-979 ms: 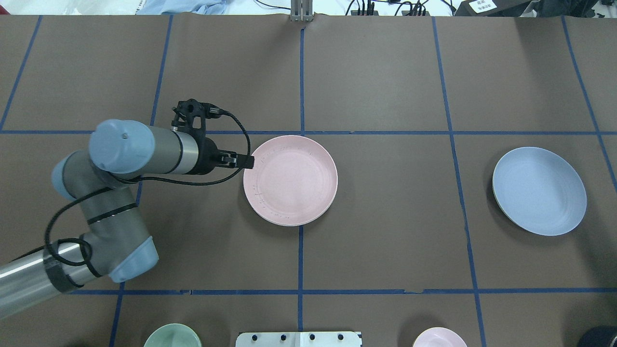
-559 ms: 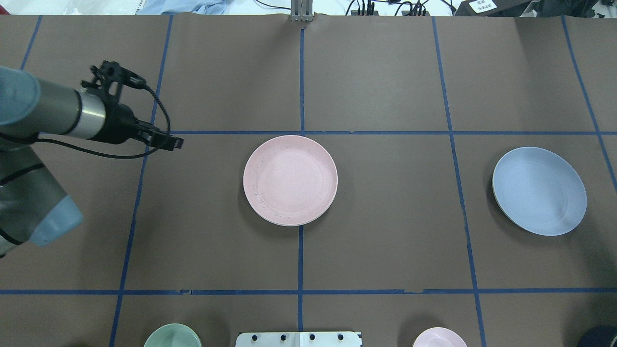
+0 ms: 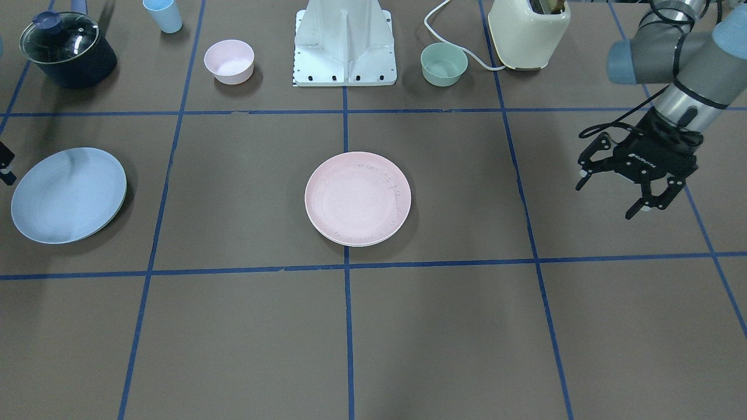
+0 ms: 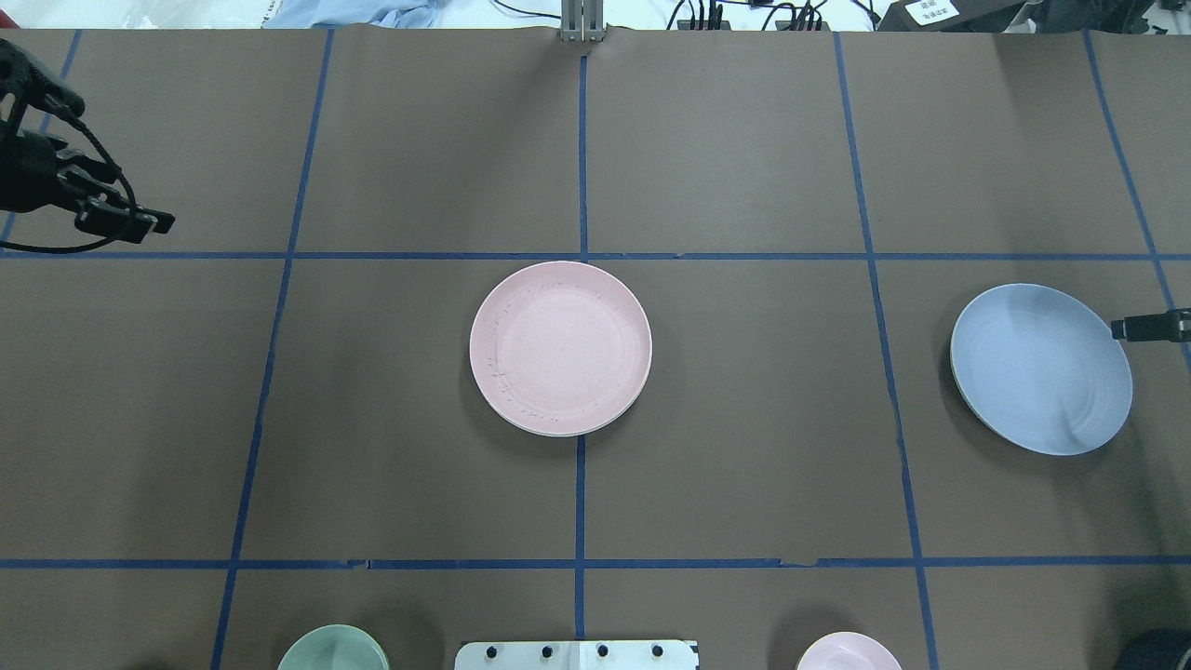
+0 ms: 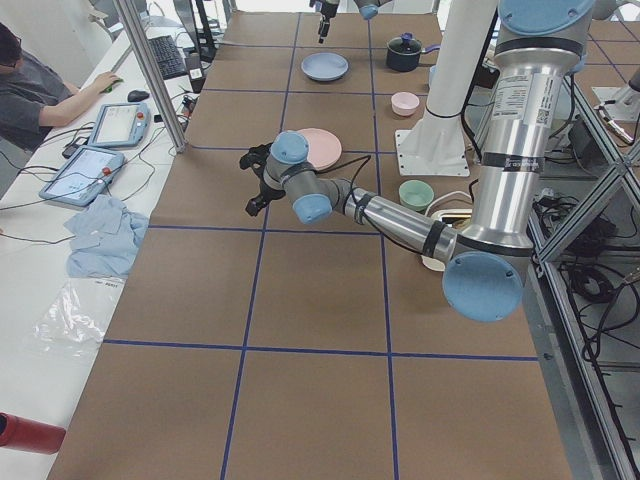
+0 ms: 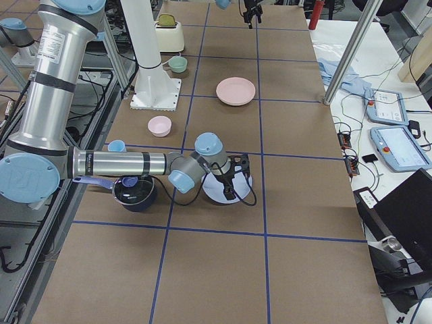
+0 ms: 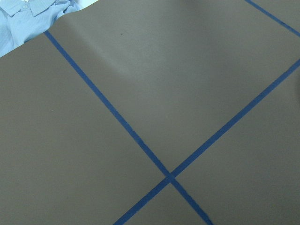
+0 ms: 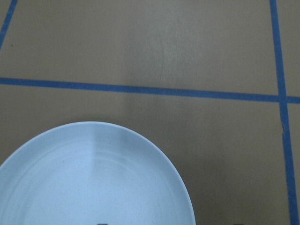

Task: Stack three plates with pink and blue
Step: 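Withdraw the left gripper away from the stack while the right gripper reaches the blue plate, then grip the light blue plate rim with the right gripper and lift it toward the stack, then lower the light blue plate onto the pink plate and open the right gripper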

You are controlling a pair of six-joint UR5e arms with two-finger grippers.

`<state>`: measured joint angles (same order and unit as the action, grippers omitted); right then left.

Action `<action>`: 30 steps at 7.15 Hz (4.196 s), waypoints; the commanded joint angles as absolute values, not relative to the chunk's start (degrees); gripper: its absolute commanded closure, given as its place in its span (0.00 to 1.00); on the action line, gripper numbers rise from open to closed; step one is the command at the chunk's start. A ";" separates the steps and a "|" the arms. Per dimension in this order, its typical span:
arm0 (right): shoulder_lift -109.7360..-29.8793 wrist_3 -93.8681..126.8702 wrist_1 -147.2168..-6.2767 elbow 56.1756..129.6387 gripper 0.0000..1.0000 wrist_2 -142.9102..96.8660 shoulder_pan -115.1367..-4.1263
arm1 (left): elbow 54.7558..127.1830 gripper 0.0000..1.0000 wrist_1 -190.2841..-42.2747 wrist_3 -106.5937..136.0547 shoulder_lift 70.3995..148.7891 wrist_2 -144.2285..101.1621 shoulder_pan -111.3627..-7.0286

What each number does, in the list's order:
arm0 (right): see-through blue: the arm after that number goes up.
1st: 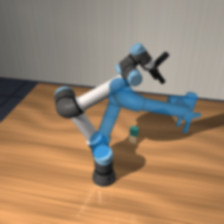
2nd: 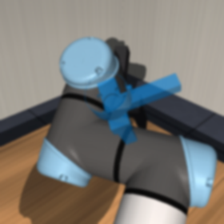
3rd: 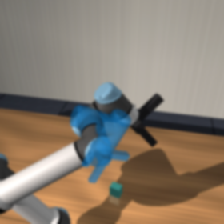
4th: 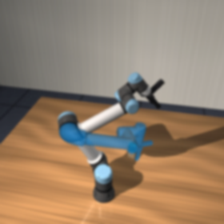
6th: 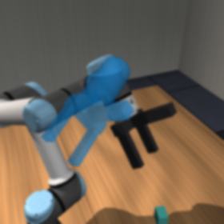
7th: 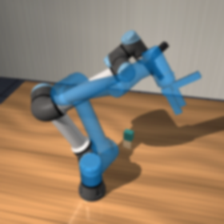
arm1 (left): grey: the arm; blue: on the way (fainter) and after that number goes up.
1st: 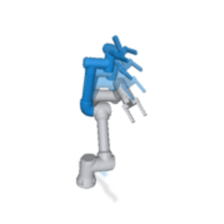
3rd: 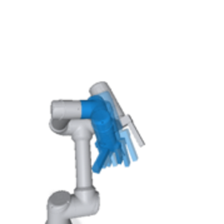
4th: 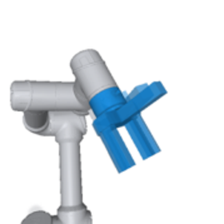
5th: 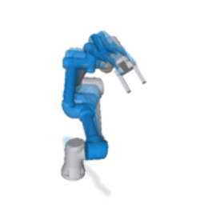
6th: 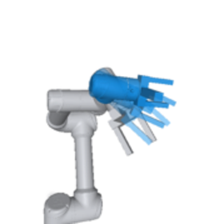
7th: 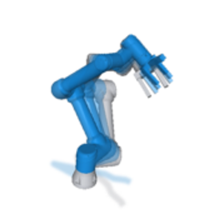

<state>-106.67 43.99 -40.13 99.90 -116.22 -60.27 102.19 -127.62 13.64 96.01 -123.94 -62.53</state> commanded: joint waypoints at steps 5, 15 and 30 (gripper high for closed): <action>-107.58 47.63 -25.75 89.12 0.82 -112.68 -54.14 | 102.04 0.00 -127.71 11.69 95.19 -124.63 -63.90; -87.48 72.93 -30.81 103.17 1.00 -112.77 -48.98 | 101.69 0.00 -127.88 12.66 95.19 -124.63 -63.72; -59.24 88.51 -76.02 99.67 0.32 -86.41 -23.29 | 100.20 0.00 -128.41 13.62 95.45 -124.63 -63.37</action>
<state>-59.26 88.64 -75.99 99.79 -87.51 -23.66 100.56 -128.30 13.61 95.36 -124.63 -63.38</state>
